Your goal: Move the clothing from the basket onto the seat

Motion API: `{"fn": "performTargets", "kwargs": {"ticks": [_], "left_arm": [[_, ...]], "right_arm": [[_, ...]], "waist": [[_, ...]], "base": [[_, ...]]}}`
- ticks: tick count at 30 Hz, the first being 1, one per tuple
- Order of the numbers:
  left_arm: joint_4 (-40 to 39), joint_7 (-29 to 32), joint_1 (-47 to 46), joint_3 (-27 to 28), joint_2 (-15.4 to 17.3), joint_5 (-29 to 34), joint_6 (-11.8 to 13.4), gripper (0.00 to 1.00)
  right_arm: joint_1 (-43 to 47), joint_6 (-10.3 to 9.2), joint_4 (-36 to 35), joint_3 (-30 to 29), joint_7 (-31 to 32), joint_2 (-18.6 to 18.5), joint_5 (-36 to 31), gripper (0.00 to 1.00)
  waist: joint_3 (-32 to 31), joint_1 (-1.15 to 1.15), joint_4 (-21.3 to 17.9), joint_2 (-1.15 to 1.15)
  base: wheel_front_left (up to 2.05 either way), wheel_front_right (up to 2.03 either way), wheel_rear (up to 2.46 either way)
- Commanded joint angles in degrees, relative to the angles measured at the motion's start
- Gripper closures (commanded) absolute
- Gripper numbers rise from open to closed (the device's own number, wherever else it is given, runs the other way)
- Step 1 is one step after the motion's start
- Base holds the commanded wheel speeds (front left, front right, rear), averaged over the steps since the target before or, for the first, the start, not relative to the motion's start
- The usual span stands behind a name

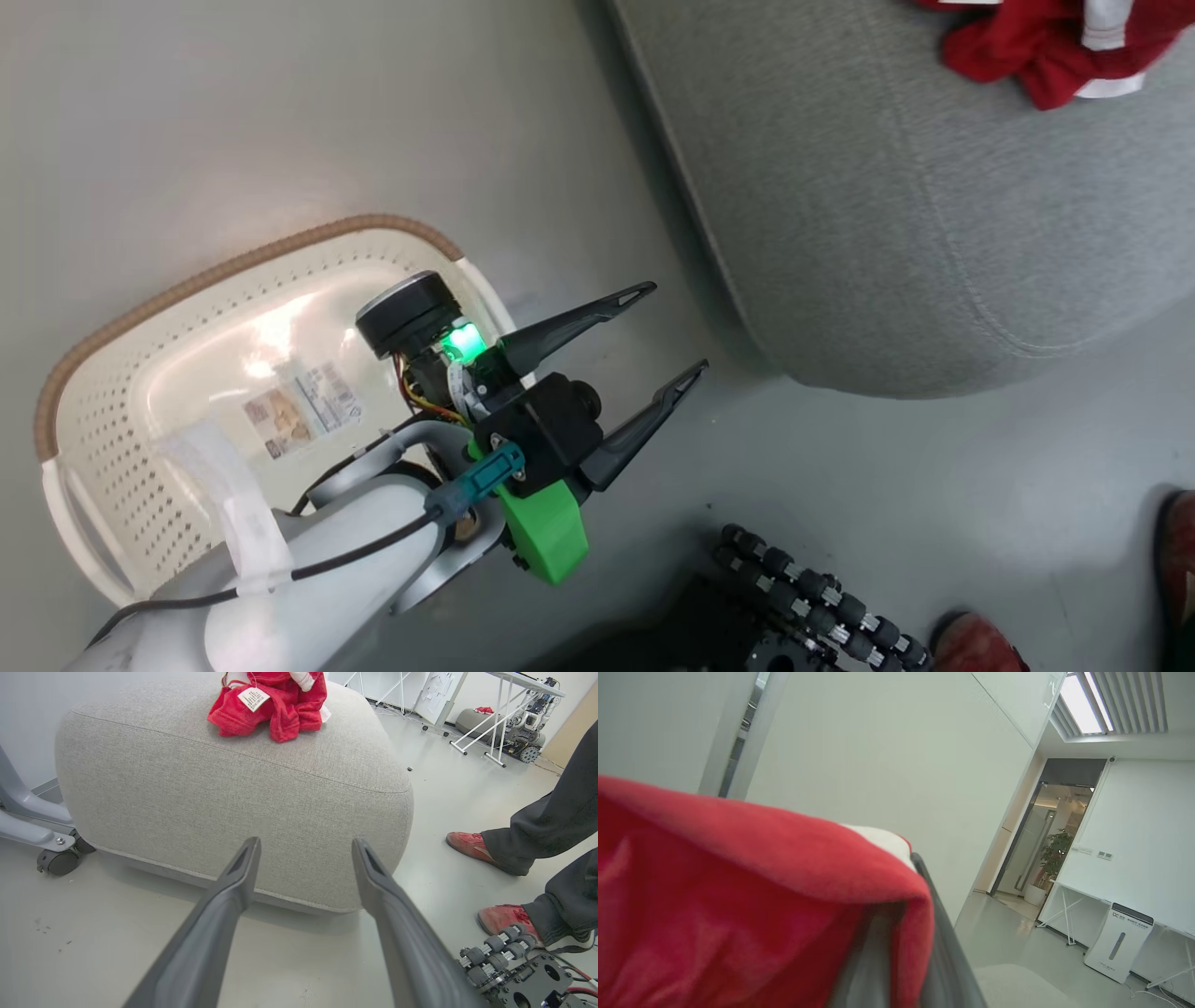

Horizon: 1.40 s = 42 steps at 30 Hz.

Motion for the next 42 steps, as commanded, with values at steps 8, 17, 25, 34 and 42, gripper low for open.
{"fn": "performTargets", "kwargs": {"ticks": [8,17,25,34,42], "left_arm": [[-1.1,-0.2,0.0,0.5,1.5,-0.2,1.3,0.0],[-1.1,-0.6,0.7,0.6,1.4,-1.1,2.2,0.0],[1.5,-4.3,2.0,0.7,-1.6,-1.6,3.4,0.0],[9.6,-13.7,2.7,1.3,-10.3,-2.5,4.8,0.0],[13.0,-15.6,7.6,11.7,-14.9,-3.7,5.0,0.0]], "right_arm": [[1.8,-0.12,17.6,-6.3,0.0,-0.9,-5.2,1.0],[2.1,-0.11,25.6,-9.4,0.0,0.1,-6.3,0.0],[10.2,-0.11,15.1,-9.8,0.0,2.5,-5.1,0.0],[26.2,-0.12,-3.1,-8.6,0.0,7.1,-5.7,0.0],[33.4,-0.11,-7.1,1.9,0.0,11.2,-6.4,0.0]], "waist": [[6.0,-0.01,5.1,0.0],[4.8,-0.01,4.9,0.0],[1.7,-0.01,7.3,0.0],[-3.6,-0.01,18.1,0.0],[-10.8,-0.01,25.8,0.0]], "base": [[0.0,0.0,0.0],[0.0,0.0,0.0],[0.0,0.0,0.0],[0.0,0.0,0.0],[0.0,0.0,0.0]]}}
